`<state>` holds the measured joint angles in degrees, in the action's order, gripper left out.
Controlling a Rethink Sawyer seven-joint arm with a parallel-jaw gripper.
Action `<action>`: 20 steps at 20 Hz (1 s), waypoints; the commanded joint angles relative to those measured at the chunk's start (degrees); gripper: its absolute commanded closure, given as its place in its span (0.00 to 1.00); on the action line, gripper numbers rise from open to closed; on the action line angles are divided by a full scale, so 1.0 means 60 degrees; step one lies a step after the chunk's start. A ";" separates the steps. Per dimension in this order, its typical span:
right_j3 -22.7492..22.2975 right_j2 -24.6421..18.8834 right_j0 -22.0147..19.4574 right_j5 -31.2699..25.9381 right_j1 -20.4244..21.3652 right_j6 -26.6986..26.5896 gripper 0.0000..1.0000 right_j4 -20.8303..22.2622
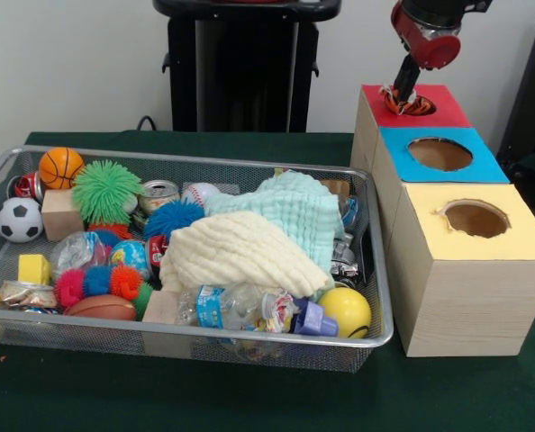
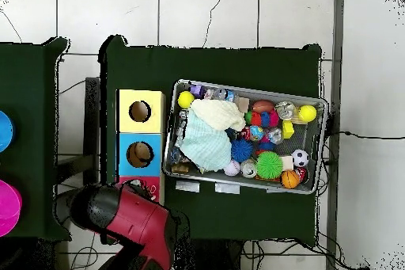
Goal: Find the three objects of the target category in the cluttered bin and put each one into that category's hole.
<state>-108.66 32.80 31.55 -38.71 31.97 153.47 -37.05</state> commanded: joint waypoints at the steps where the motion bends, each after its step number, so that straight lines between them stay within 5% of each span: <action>1: -0.0009 -0.0892 -0.0007 -0.0139 -0.0438 0.2860 1.00 -0.0475; 6: 0.0250 -0.0526 0.0135 -0.1067 0.0015 0.2959 1.00 -0.0182; 20: 0.0163 -0.0747 0.0083 -0.0425 -0.0382 0.3086 1.00 -0.0519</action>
<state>-108.52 32.93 32.47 -38.84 31.95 153.66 -37.11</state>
